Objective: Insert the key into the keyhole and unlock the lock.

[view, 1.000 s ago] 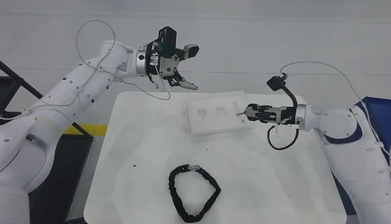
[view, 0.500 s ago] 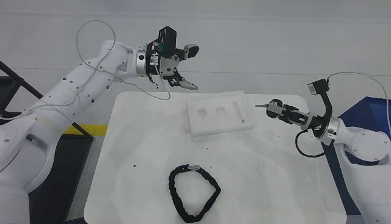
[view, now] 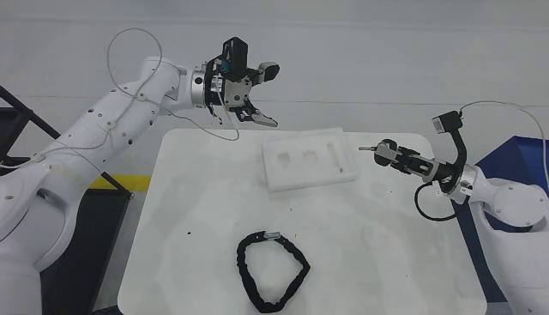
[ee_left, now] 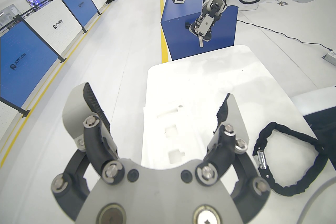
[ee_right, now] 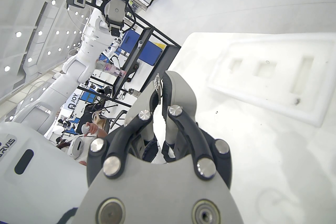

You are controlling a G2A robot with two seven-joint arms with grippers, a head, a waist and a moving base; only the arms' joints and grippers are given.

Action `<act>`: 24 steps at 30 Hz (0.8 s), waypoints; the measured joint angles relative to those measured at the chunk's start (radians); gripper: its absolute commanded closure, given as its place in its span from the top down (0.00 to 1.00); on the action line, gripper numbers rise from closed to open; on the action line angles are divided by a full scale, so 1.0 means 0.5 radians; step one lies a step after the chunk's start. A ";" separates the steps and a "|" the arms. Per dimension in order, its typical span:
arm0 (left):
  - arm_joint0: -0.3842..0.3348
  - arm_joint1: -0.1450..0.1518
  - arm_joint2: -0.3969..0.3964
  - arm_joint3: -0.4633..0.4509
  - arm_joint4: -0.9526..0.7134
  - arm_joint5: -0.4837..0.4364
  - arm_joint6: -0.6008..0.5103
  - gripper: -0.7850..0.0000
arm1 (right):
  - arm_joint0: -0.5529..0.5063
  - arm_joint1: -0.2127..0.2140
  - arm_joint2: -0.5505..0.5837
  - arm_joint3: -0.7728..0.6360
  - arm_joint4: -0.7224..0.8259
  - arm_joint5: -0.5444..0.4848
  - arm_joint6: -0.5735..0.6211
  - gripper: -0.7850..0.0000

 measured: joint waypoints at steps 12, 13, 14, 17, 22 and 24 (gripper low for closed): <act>0.316 0.042 -0.051 -0.098 0.196 0.131 -0.163 1.00 | 0.000 0.000 0.000 0.000 0.000 0.000 0.000 0.00; 0.343 0.039 -0.046 -0.105 0.227 0.133 -0.176 1.00 | 0.000 0.000 0.000 0.000 0.000 0.000 0.000 0.00; 0.370 0.035 -0.040 -0.111 0.251 0.122 -0.186 1.00 | 0.000 0.000 0.000 0.000 0.000 0.000 0.000 0.00; 0.432 0.011 -0.018 -0.110 0.336 0.044 -0.233 1.00 | 0.000 0.000 0.000 0.000 0.000 0.000 0.000 0.00; 0.532 -0.057 0.001 -0.079 0.493 -0.001 -0.250 1.00 | 0.000 0.000 0.000 0.000 0.000 0.000 0.000 0.00; 0.579 -0.085 0.000 -0.065 0.588 0.000 -0.246 1.00 | 0.000 0.000 0.000 0.000 0.000 0.000 0.000 0.00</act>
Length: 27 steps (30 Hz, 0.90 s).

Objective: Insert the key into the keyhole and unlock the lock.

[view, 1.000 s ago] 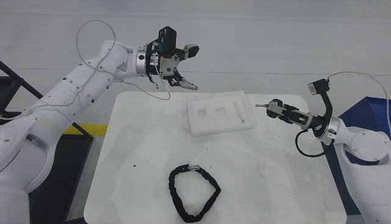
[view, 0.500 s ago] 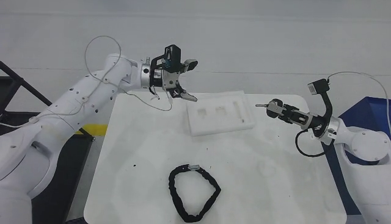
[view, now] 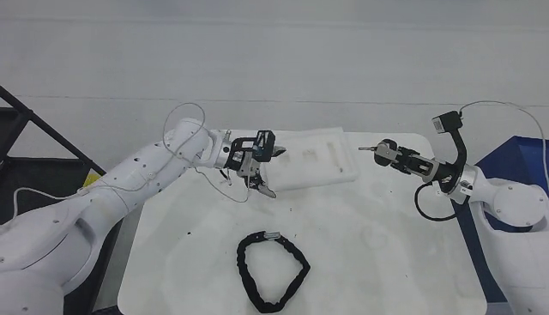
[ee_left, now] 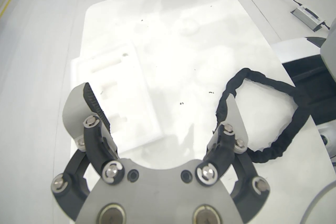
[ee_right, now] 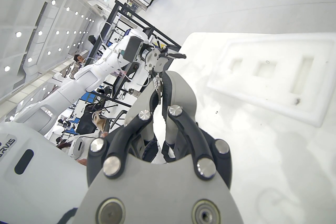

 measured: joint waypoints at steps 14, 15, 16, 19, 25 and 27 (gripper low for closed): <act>0.129 -0.135 0.000 0.144 0.270 0.000 -0.177 1.00 | 0.000 0.000 0.000 0.000 0.000 0.000 0.000 0.00; 0.128 -0.135 0.000 0.144 0.268 0.000 -0.176 1.00 | 0.000 0.000 0.000 0.000 0.000 0.000 0.000 0.00; 0.128 -0.134 0.000 0.144 0.268 0.000 -0.174 1.00 | 0.000 0.000 0.000 0.000 0.000 0.000 0.000 0.00; 0.128 -0.134 0.000 0.144 0.268 0.000 -0.173 1.00 | 0.000 0.000 0.000 0.000 0.000 0.000 0.000 0.00; 0.128 -0.134 0.000 0.144 0.268 0.000 -0.173 1.00 | 0.000 0.000 0.000 0.000 0.000 0.000 0.000 0.00; 0.128 -0.134 0.000 0.144 0.268 0.000 -0.173 1.00 | 0.000 0.000 0.000 0.000 0.000 0.000 0.000 0.00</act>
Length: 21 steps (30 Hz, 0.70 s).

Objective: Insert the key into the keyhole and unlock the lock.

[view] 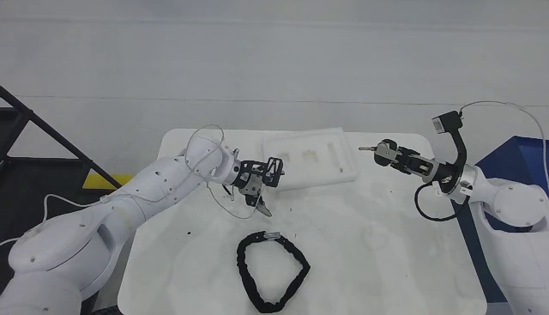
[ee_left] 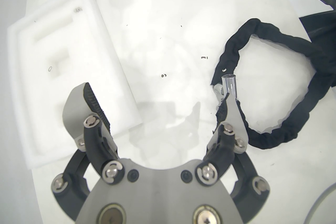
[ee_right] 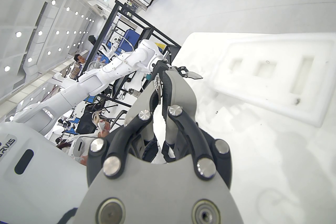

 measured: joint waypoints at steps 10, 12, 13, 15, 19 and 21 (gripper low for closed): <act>0.220 0.092 -0.066 -0.091 -0.018 -0.002 0.292 1.00 | 0.000 0.000 0.000 0.000 0.000 0.000 0.000 0.00; 0.274 0.131 -0.067 -0.121 0.063 0.004 0.401 1.00 | 0.000 0.000 0.000 0.000 0.000 0.000 0.000 0.00; 0.298 0.147 -0.069 -0.132 0.098 0.013 0.437 1.00 | 0.000 0.000 0.000 0.000 0.000 0.000 0.000 0.00; 0.352 0.182 -0.081 -0.147 0.160 0.046 0.503 1.00 | 0.000 0.000 0.000 0.000 0.000 0.000 0.000 0.00; 0.438 0.224 -0.094 -0.171 0.224 0.080 0.557 1.00 | 0.000 0.000 0.000 0.000 0.000 0.000 0.000 0.00; 0.474 0.234 -0.105 -0.154 0.224 0.078 0.545 1.00 | 0.000 0.000 0.000 0.000 0.000 0.000 0.000 0.00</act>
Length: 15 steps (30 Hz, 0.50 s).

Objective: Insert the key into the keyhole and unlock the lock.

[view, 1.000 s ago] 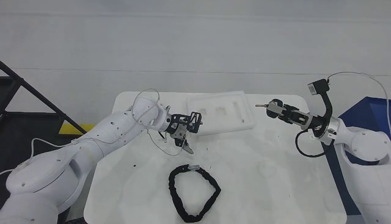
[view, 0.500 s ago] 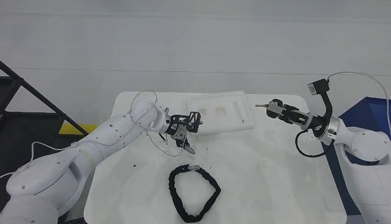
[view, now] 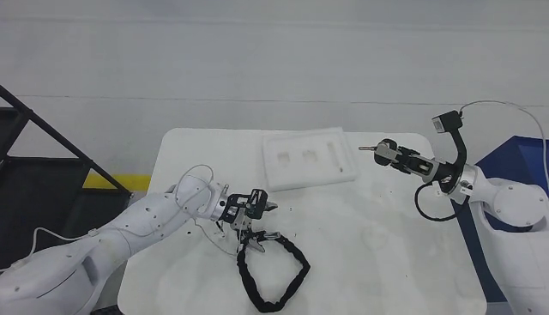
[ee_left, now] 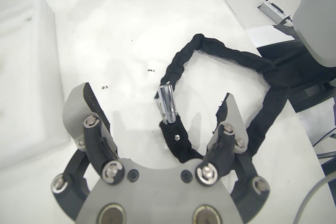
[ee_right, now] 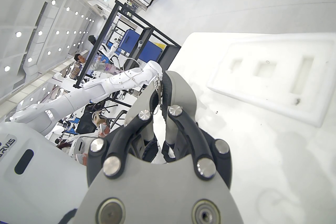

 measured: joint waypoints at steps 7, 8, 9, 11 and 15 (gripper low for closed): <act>0.078 0.010 -0.059 0.010 -0.073 0.053 -0.190 1.00 | 0.000 0.000 0.000 0.000 0.000 0.000 0.000 0.00; 0.084 0.010 -0.068 0.008 -0.084 0.060 -0.218 1.00 | 0.000 0.000 0.000 0.000 0.000 0.000 0.000 0.00; 0.095 0.011 -0.080 0.001 -0.100 0.069 -0.253 1.00 | 0.000 0.000 0.000 0.000 0.000 0.000 0.000 0.00; 0.107 0.011 -0.095 -0.027 -0.102 0.088 -0.292 1.00 | 0.000 0.000 0.000 0.000 0.000 0.000 0.000 0.00; 0.140 0.022 -0.130 -0.088 -0.036 0.198 -0.339 1.00 | 0.000 0.000 0.000 0.000 0.000 0.000 0.000 0.00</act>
